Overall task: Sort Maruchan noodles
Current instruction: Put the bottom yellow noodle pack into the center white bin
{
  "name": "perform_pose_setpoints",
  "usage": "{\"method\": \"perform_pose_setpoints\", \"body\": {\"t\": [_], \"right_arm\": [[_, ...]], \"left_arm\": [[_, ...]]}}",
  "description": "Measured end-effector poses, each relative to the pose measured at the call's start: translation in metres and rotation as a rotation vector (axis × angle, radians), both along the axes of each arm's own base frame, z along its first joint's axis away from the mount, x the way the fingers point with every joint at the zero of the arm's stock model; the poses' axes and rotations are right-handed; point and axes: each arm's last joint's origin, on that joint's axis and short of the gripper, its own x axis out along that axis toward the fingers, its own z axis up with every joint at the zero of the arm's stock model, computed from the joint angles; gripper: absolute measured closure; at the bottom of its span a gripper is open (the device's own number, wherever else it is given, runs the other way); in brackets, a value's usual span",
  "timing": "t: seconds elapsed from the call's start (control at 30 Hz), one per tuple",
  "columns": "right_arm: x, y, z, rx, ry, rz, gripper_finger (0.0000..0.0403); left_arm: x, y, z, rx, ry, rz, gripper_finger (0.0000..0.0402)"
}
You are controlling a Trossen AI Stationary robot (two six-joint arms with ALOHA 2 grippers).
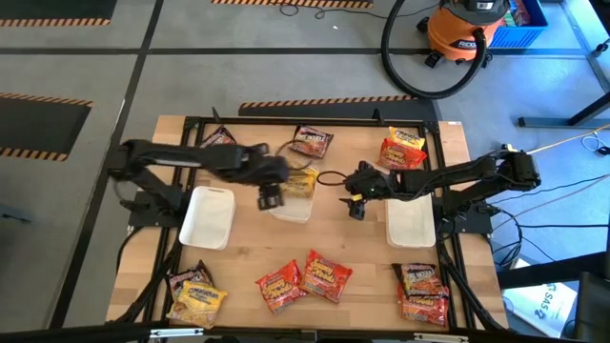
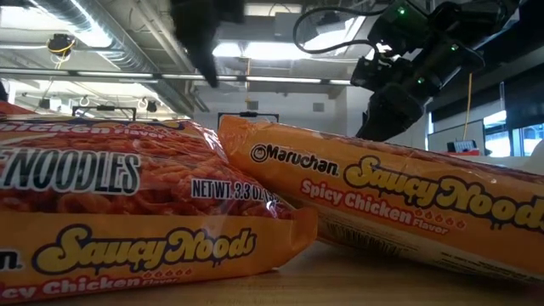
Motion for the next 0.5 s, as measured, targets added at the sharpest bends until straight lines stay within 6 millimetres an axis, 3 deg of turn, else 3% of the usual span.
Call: {"method": "perform_pose_setpoints", "body": {"t": [0.27, 0.5], "right_arm": [[0.004, -0.001, 0.005, -0.019, -0.068, -0.017, 0.0123], [0.009, -0.001, 0.012, -0.012, -0.155, -0.005, 0.0123]], "left_arm": [[-0.071, -0.018, -0.007, -0.069, -0.263, 0.032, 0.0189], [-0.097, -0.028, -0.021, -0.131, -0.426, 0.01, 0.0189]]}}
